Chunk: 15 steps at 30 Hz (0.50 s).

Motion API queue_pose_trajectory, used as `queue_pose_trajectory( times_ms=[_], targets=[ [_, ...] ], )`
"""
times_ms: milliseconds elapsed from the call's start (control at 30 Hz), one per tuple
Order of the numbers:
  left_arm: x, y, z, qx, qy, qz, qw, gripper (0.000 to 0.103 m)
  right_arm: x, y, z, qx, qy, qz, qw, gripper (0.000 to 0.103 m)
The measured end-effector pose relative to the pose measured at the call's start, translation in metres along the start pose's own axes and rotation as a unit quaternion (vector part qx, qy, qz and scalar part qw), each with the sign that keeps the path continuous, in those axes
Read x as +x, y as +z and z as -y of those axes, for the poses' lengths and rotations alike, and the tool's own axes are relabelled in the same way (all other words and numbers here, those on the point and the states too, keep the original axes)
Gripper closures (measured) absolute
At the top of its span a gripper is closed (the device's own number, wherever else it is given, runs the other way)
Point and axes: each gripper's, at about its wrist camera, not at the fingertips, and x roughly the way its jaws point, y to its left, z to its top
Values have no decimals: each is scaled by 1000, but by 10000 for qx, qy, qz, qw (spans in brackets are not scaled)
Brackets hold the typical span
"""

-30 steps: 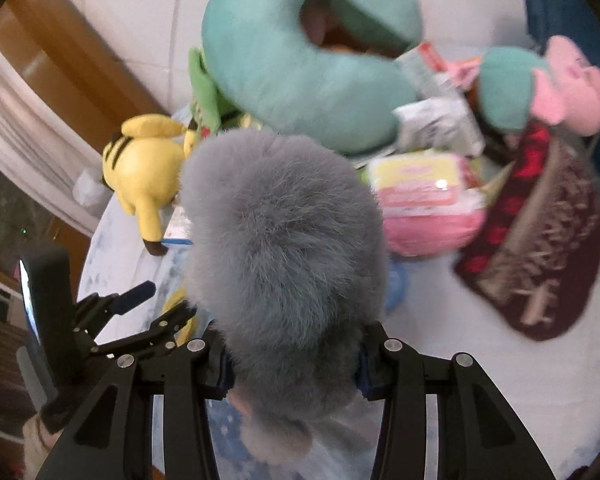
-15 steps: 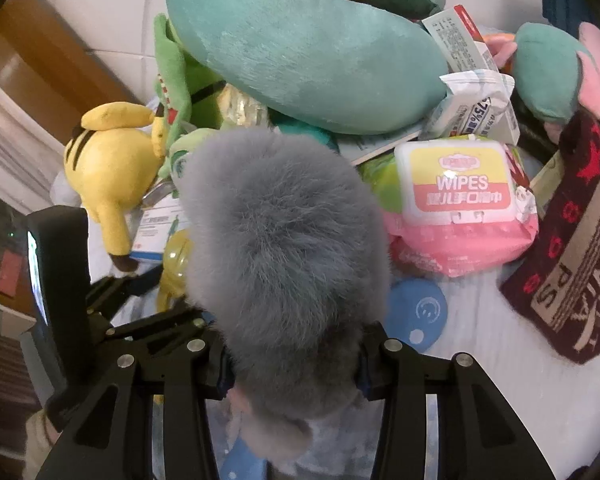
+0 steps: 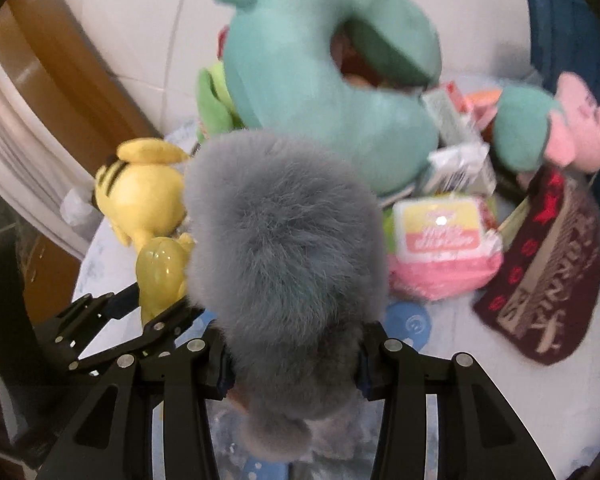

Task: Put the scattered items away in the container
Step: 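Lift the yellow tongs with the left tool while the right tool lifts the grey plush, then carry both items over the blue crate and open both tools to drop them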

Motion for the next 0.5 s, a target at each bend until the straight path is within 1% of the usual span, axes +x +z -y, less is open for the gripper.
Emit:
queue_pose_trajectory(
  times_ms=[167,267,500],
  targets=[
    [-29,14,16,160,-98,323,9993,53,-45,8,-5,-65,-103,407,9991,59],
    [-45,23,34,246,-185,479,9984,53,-75,14,-5,-95,-239,647,9976,59],
    [-80,39,83,398,-333,734,9960,53,-136,17,20,-26,-540,1005,9935,59]
  ],
)
